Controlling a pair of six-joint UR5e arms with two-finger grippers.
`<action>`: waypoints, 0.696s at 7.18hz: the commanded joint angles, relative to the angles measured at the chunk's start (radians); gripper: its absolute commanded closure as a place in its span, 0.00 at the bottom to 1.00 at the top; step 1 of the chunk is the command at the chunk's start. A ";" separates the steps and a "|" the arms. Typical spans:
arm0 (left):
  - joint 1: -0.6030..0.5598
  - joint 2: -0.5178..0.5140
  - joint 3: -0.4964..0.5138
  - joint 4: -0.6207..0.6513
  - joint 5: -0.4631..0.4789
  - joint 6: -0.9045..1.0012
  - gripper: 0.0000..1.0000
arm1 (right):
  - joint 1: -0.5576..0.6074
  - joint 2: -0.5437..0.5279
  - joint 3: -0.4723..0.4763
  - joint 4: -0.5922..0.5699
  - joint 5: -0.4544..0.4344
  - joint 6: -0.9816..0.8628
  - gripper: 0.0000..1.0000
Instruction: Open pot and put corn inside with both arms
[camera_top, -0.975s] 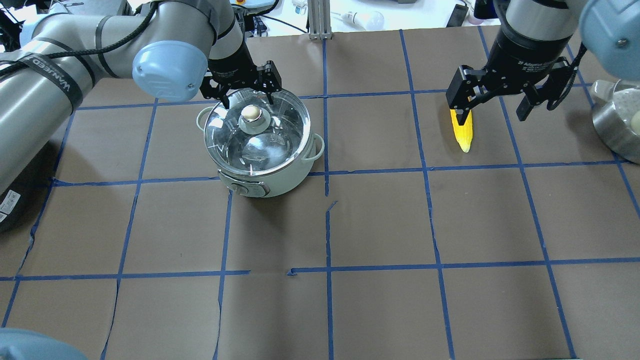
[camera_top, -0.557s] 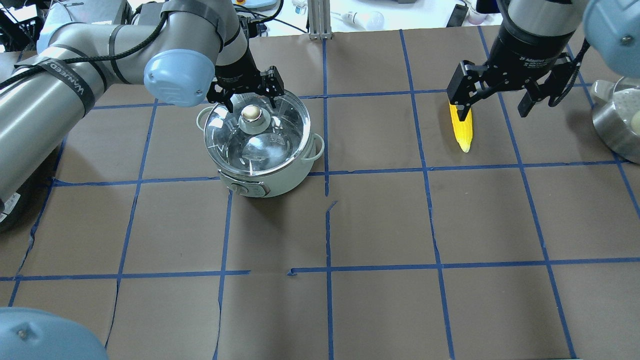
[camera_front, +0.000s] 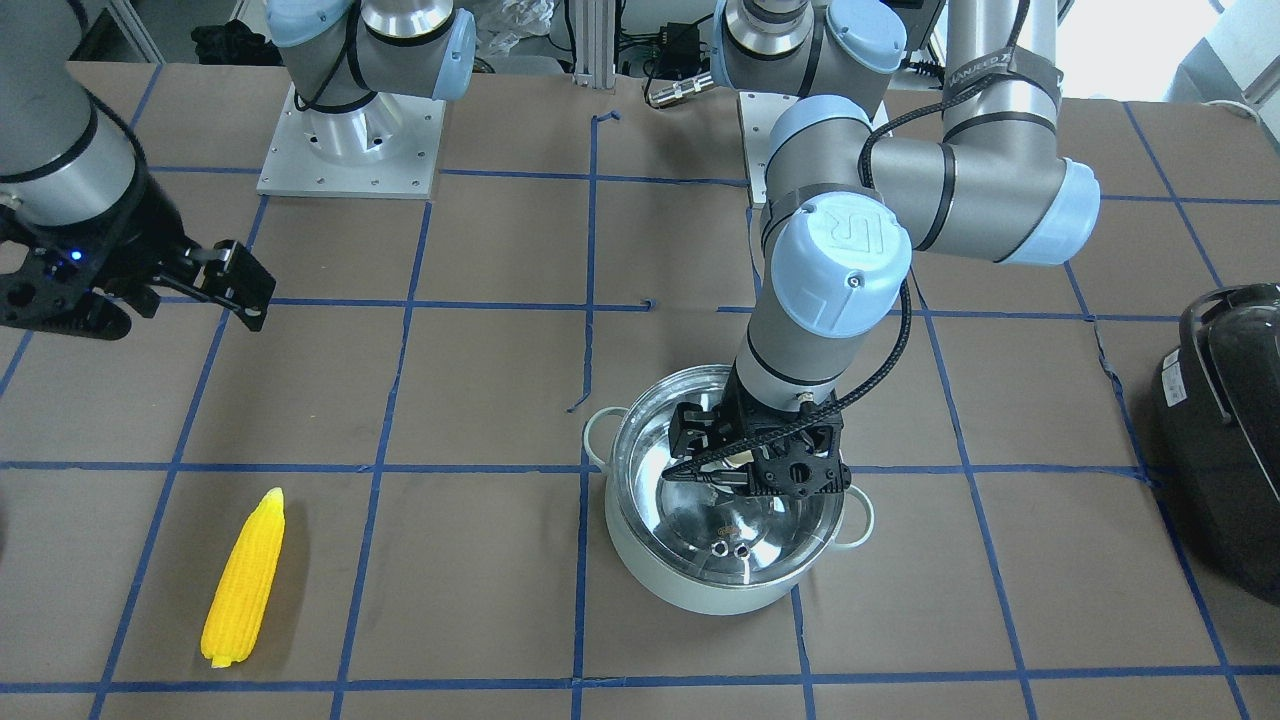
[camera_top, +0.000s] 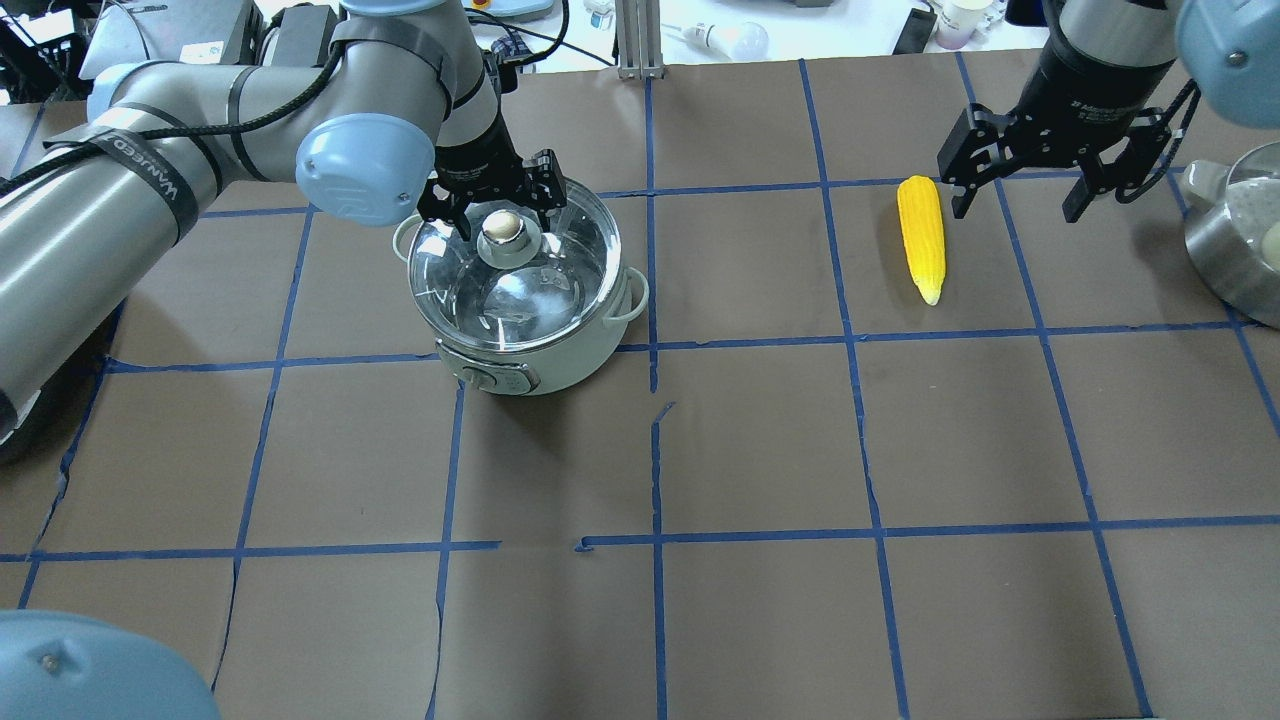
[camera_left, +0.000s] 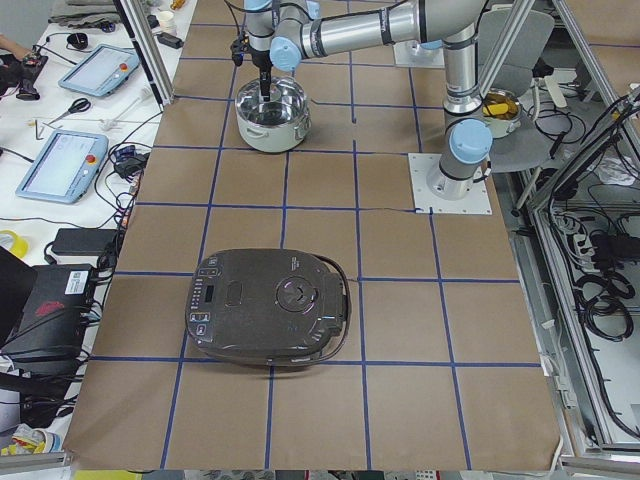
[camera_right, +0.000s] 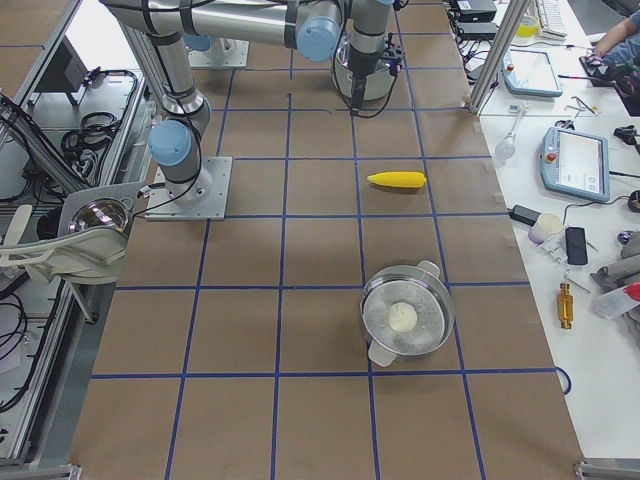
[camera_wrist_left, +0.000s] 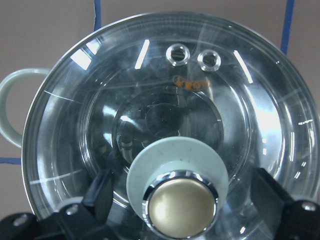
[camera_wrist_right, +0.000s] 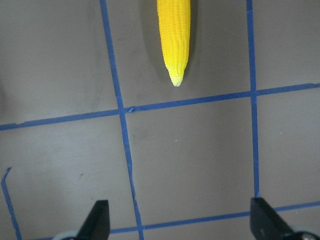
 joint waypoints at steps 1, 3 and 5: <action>0.000 0.003 -0.002 -0.001 -0.001 -0.018 0.25 | -0.022 0.121 0.001 -0.139 0.003 -0.005 0.00; 0.000 0.002 -0.002 -0.002 -0.003 -0.019 0.69 | -0.022 0.278 0.001 -0.366 0.003 -0.008 0.00; 0.000 0.016 0.000 -0.008 -0.001 -0.016 0.88 | -0.020 0.391 0.001 -0.523 0.064 -0.043 0.00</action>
